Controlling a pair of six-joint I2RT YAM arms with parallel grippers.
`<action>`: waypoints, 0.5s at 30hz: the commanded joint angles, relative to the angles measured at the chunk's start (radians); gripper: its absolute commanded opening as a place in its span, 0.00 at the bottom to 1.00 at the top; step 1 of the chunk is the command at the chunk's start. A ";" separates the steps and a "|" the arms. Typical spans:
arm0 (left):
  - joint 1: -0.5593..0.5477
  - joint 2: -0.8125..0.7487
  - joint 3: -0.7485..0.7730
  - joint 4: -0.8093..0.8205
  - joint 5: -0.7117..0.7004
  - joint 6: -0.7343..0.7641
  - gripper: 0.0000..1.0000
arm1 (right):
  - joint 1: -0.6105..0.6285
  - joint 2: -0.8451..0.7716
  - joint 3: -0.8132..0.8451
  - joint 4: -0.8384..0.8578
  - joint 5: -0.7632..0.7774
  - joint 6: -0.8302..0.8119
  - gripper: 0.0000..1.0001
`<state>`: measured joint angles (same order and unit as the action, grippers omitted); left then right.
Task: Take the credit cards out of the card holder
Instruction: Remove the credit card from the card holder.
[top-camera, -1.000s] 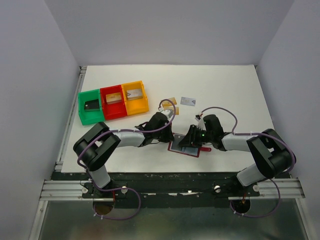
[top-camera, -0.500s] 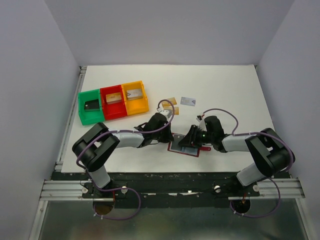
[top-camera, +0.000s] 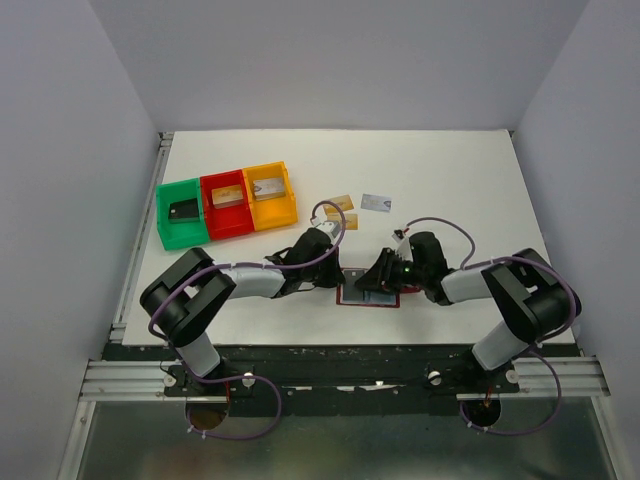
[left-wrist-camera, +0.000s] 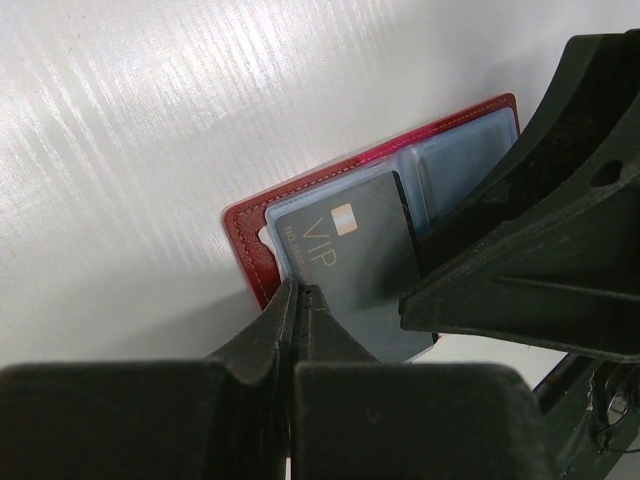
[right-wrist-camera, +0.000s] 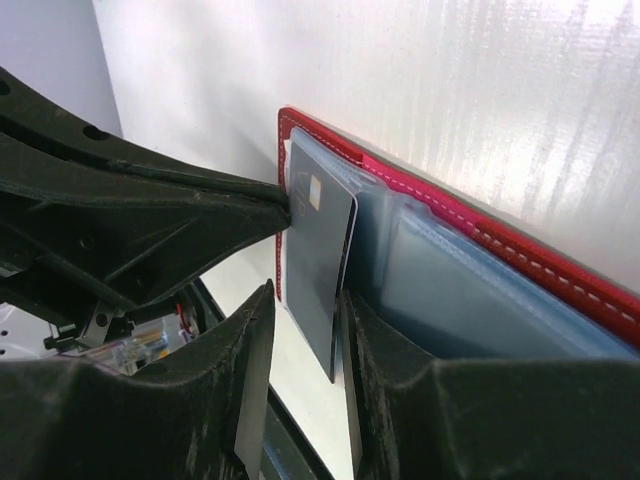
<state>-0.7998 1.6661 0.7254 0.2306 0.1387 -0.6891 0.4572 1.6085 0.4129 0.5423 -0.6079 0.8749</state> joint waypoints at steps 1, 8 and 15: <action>-0.009 0.024 -0.007 -0.043 0.010 0.003 0.00 | 0.003 0.059 -0.014 0.180 -0.096 0.038 0.39; -0.009 0.031 -0.001 -0.042 0.022 0.007 0.00 | 0.003 0.120 0.004 0.242 -0.158 0.059 0.39; -0.007 0.020 -0.006 -0.059 0.000 0.000 0.00 | 0.003 0.108 0.021 0.170 -0.165 0.018 0.39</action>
<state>-0.7994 1.6665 0.7258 0.2302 0.1394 -0.6884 0.4507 1.7187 0.4114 0.7124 -0.7280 0.9257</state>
